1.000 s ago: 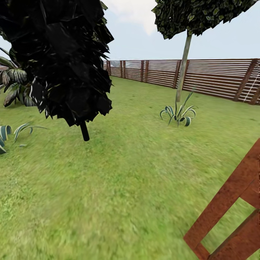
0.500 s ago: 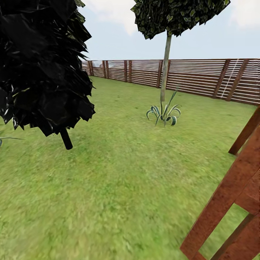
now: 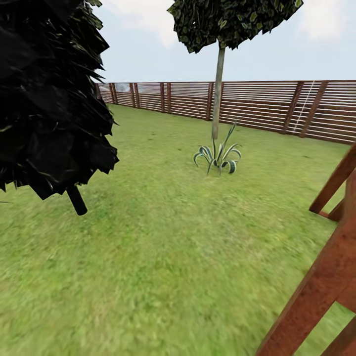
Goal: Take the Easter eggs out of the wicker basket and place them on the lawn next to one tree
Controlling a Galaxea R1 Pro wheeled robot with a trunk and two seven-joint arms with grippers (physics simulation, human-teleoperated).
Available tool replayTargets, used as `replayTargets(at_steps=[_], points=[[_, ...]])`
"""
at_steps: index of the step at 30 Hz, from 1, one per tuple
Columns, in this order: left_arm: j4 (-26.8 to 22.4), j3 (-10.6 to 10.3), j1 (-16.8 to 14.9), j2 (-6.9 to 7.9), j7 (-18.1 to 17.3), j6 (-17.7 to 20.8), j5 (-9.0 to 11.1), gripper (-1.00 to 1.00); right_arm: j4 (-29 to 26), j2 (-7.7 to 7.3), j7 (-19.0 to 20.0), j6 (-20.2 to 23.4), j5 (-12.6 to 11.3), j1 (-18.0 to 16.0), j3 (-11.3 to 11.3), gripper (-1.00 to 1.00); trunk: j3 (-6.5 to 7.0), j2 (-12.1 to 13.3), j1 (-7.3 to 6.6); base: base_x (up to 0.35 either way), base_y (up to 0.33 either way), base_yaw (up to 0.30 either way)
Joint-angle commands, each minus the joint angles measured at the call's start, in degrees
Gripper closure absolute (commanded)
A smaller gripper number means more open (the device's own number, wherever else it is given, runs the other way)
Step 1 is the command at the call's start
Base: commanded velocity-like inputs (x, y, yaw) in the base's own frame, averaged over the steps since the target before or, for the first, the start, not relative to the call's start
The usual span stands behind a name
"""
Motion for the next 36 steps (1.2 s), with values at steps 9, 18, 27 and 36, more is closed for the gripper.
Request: replayTargets(at_steps=[9,18,27,36], points=[[-0.06,0.37,0.00,-0.05,0.05,0.21,0.04,-1.00,-0.10,-0.08,-0.03,-0.11,0.51,-0.02,0.12,-1.00,-0.03,-0.02,0.03,0.339,0.073,0.000],[-0.02,0.37,0.00,-0.08,0.05,0.21,0.04,-1.00,-0.02,-0.11,0.05,-0.06,0.76,-0.02,0.15,-1.00,-0.03,-0.02,0.03,0.339,0.073,-0.153],[-0.94,0.31,-0.39,-0.20,-0.48,-0.52,0.19,-1.00,-0.29,0.11,0.34,0.09,1.05,-0.63,0.42,-1.00,-0.03,-0.02,0.03,0.201,0.032,-0.027],[-1.91,0.37,-0.44,-0.09,-0.68,-0.50,0.22,-1.00,-0.19,0.16,0.24,-0.07,0.97,-1.05,0.47,-1.00,-0.03,-0.02,0.03,0.312,0.000,0.000]])
